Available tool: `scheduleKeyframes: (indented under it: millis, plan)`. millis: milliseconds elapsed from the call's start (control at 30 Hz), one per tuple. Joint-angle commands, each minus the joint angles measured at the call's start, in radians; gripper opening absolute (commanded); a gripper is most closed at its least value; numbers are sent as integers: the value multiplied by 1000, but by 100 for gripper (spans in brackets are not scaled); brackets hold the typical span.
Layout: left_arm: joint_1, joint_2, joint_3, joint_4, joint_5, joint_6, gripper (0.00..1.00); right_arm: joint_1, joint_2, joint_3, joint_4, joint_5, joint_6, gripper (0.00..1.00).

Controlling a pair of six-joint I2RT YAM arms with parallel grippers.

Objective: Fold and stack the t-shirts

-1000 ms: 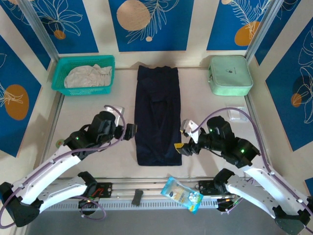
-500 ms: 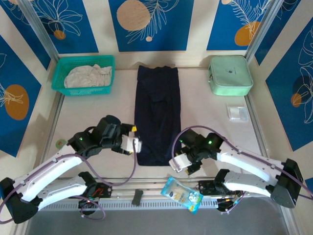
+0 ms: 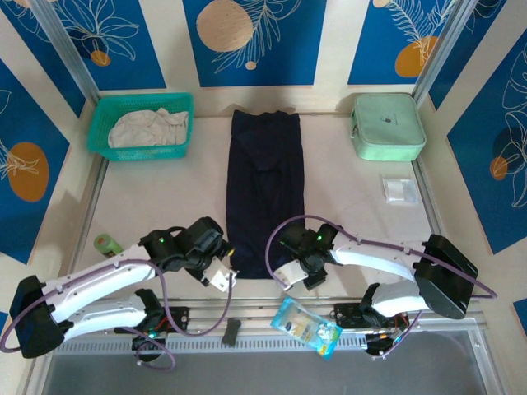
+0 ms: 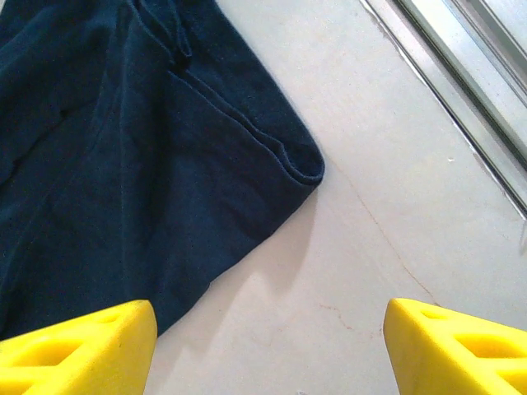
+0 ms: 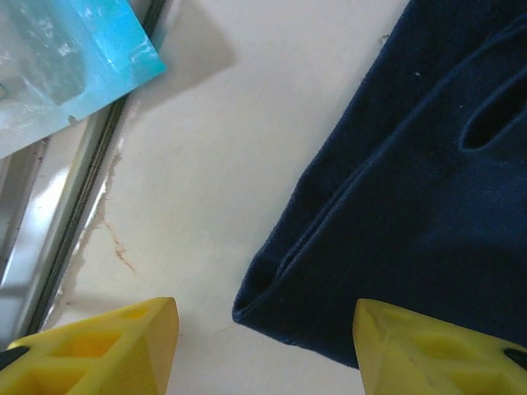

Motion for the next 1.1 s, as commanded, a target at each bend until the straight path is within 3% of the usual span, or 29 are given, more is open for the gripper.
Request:
scheduleKeyframes:
  millis: [0, 200, 400, 600, 1067]
  plan:
    - [-16, 11, -9, -41, 35, 89, 73, -6, 4, -24, 25, 24, -12, 59]
    - [-50, 71, -33, -4, 17, 138, 74, -5, 52, -32, 57, 38, -18, 57]
    - [-53, 139, -45, 76, 26, 161, 72, -5, 118, -16, 83, 49, -3, 49]
    - [-53, 206, -63, 152, 33, 149, 57, -8, 139, -17, 99, 42, 8, 39]
    - [-64, 314, -30, 191, 81, 110, 54, -15, 127, -16, 86, 27, 22, 38]
